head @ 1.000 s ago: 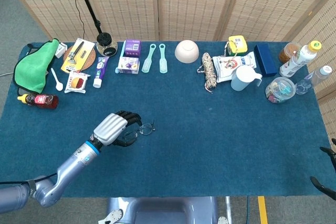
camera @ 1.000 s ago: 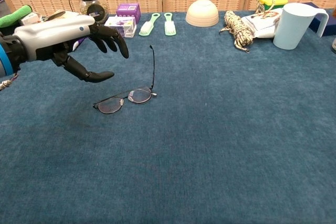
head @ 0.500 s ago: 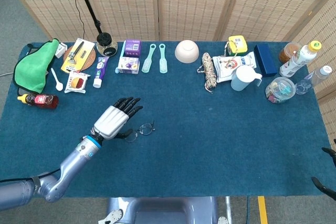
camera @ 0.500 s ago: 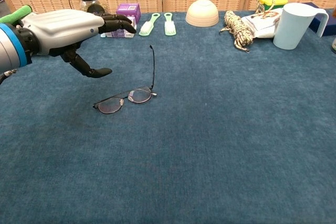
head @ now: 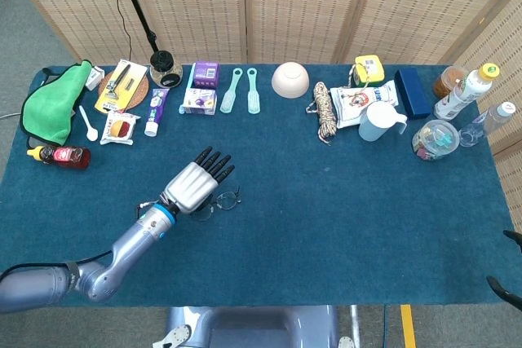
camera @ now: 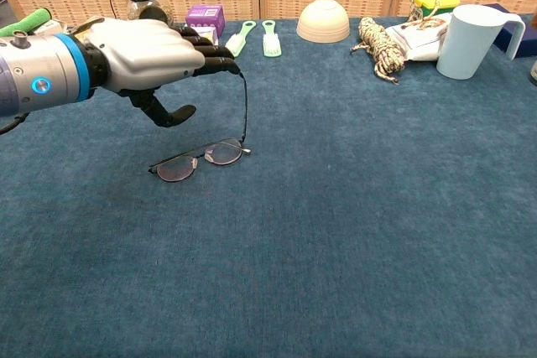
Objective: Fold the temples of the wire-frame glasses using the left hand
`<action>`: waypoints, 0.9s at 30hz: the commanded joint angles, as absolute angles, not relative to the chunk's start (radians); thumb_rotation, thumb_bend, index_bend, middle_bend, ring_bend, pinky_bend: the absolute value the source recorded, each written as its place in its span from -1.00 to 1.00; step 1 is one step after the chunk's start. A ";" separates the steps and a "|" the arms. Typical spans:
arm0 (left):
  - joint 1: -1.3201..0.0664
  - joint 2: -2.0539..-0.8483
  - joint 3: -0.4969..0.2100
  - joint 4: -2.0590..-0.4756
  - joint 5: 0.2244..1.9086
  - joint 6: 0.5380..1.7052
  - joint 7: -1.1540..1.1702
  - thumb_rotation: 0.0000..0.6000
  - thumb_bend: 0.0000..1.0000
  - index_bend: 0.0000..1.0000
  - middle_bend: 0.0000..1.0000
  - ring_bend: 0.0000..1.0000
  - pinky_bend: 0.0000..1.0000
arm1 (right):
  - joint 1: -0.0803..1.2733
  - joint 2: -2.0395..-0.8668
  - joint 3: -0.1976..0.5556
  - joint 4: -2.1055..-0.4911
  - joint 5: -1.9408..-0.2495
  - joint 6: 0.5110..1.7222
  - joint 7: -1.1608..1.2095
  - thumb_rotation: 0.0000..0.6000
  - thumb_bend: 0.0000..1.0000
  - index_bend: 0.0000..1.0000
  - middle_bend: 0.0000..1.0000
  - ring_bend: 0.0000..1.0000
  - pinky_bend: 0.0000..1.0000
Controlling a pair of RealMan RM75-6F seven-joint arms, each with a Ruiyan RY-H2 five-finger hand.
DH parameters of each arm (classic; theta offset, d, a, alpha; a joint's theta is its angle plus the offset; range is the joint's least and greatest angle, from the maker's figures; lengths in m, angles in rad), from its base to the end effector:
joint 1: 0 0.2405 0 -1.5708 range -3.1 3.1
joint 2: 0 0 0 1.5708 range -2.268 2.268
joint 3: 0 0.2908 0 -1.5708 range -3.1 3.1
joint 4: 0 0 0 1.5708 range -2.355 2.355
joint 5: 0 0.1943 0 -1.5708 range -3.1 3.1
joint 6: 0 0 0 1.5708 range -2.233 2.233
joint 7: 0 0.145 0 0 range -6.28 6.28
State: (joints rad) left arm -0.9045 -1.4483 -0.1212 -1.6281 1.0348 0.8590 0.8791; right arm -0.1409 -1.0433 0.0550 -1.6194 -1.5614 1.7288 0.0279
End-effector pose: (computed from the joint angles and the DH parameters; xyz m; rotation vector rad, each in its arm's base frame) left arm -0.1222 0.3641 0.0047 -2.1852 -0.3466 -0.6188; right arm -0.3455 -0.1049 0.2423 1.2024 -0.7861 0.8830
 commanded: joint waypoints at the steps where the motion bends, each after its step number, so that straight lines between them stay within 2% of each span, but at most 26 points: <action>1: -0.950 -1.467 -0.110 -1.658 0.962 0.868 0.968 0.37 0.16 -0.93 -1.00 -1.00 -1.00 | -0.143 -1.043 0.056 -1.616 -1.559 1.732 0.032 1.00 -1.00 -0.49 -0.76 -0.70 -0.55; 9: -1.008 -1.526 -0.082 -1.683 0.888 0.915 1.090 0.38 0.17 -0.93 -1.00 -1.00 -1.00 | -0.149 -1.046 0.056 -1.606 -1.554 1.737 0.046 1.00 -1.00 -0.50 -0.76 -0.70 -0.55; 17: -1.042 -1.574 -0.017 -1.752 0.877 1.017 1.245 0.38 0.26 -0.93 -1.00 -1.00 -1.00 | -0.157 -1.047 0.058 -1.594 -1.551 1.746 0.065 1.00 -1.00 -0.50 -0.76 -0.70 -0.55; 27: -1.041 -1.624 0.048 -1.803 0.878 1.087 1.321 0.38 0.29 -0.93 -1.00 -1.00 -1.00 | -0.169 -1.047 0.057 -1.579 -1.546 1.757 0.086 1.00 -1.00 -0.50 -0.76 -0.70 -0.55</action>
